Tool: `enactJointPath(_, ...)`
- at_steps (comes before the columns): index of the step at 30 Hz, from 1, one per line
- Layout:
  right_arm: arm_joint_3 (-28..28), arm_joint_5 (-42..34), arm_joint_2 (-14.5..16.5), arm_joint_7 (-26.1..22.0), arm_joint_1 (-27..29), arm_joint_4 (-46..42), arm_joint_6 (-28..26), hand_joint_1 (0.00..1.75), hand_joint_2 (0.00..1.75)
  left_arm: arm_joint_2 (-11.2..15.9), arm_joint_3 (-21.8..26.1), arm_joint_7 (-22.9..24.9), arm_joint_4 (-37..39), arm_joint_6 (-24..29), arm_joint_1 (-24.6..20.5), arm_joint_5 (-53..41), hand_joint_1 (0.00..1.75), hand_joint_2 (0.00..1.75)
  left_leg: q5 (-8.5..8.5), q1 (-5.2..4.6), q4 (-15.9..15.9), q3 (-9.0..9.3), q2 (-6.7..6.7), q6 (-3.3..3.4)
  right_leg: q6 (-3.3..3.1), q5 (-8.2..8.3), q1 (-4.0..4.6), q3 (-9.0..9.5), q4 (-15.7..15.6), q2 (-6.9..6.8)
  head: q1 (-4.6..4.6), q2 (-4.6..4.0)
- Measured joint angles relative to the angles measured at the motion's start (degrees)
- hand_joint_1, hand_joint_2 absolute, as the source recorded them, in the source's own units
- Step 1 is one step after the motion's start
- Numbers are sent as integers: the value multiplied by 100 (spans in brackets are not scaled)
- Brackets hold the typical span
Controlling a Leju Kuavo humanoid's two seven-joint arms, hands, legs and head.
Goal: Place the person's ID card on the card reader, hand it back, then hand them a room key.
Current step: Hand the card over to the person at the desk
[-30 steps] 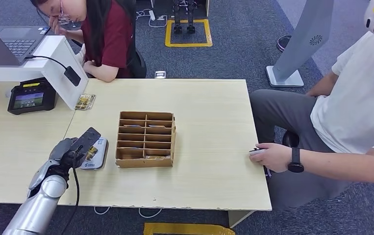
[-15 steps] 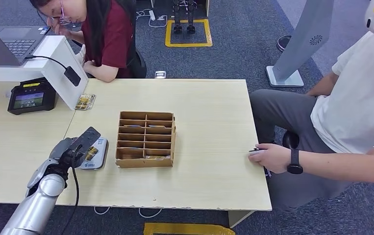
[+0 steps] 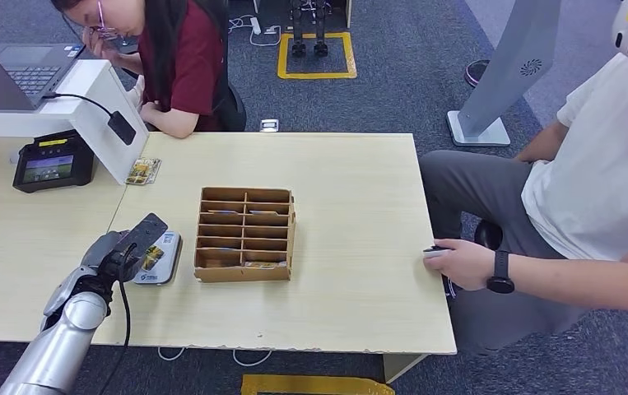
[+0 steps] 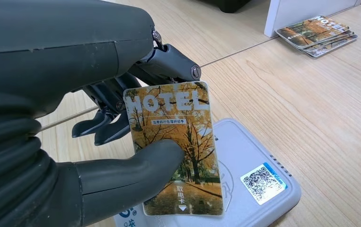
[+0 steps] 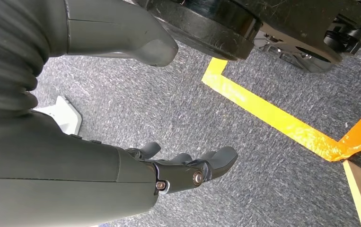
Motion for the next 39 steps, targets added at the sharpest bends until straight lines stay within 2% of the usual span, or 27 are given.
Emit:
enactJointPath(15, -1, 20, 0, -13, -1, 1, 15, 0, 175, 7, 0, -152, 0, -78, -5, 225, 175, 175, 0, 0, 0, -1, -1, 0, 0, 0, 0, 0, 0, -1, -2, 0)
enactJointPath(29, -32, 61, -4, -91, -4, 3, 102, 0, 175, 174, -20, -297, -2, -428, -3, 443, 175, 175, 0, 0, 0, -1, 0, 0, 0, 0, 0, 0, 0, 0, 1, 0)
enactJointPath(39, -58, 68, -4, -103, -7, 9, 111, 0, 175, 372, -325, -380, -24, -437, -5, 125, 175, 175, 0, 0, 0, 0, 0, 0, 0, 0, 0, 1, 0, 0, -1, 0)
